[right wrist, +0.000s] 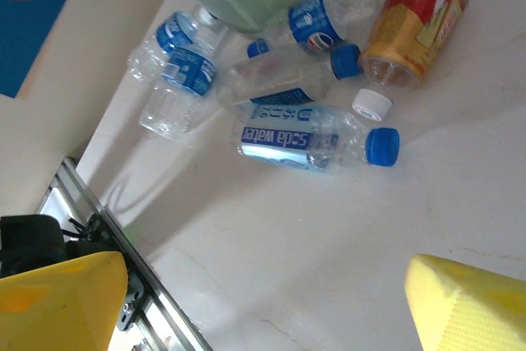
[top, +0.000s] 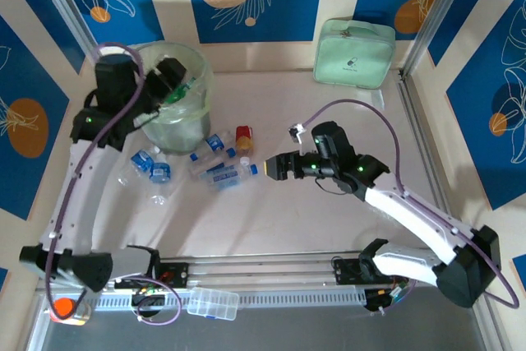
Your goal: Put the plastic bottles in the bin
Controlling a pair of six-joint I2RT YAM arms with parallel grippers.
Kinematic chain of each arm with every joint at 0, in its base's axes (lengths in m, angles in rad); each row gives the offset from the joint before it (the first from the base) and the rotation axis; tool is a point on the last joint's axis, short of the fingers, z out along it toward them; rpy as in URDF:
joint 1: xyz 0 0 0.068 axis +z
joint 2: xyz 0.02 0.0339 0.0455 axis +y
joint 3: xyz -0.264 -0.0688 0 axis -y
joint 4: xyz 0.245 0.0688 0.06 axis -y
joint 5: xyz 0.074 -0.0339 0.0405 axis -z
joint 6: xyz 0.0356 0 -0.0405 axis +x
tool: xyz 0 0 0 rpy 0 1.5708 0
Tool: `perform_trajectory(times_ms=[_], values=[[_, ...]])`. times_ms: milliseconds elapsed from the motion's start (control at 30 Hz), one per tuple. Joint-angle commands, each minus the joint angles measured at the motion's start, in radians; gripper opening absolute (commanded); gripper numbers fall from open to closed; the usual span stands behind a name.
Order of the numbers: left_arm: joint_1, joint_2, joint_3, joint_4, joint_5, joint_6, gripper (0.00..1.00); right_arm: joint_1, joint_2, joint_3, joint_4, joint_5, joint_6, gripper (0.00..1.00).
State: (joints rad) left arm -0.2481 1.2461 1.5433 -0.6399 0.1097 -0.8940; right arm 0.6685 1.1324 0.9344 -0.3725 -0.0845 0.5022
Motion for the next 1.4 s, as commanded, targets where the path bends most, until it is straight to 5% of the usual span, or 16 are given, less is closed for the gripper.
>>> perform_trajectory(times_ms=[0, 267, 567, 833, 1367], values=[[-0.088, -0.056, -0.09, -0.065, -0.065, 0.08, 0.83, 0.003, 0.073, 0.062, -0.068, 0.005, -0.016, 0.86], [-0.178, -0.195, -0.378, -0.142, -0.162, 0.169, 0.83, 0.005, 0.224, 0.153, -0.079, 0.013, 0.01, 0.82], [-0.132, -0.257, -0.544, -0.306, -0.518, 0.21, 0.9, 0.022, 0.3, 0.209, -0.146, 0.054, -0.01, 0.82], [0.03, -0.296, -0.757, -0.176, -0.466, 0.135, 0.92, 0.028, 0.276, 0.193, -0.153, 0.048, -0.009, 0.83], [0.135, -0.225, -0.912, 0.11, -0.289, 0.394, 0.94, 0.016, 0.153, 0.07, -0.072, -0.031, 0.0, 0.85]])
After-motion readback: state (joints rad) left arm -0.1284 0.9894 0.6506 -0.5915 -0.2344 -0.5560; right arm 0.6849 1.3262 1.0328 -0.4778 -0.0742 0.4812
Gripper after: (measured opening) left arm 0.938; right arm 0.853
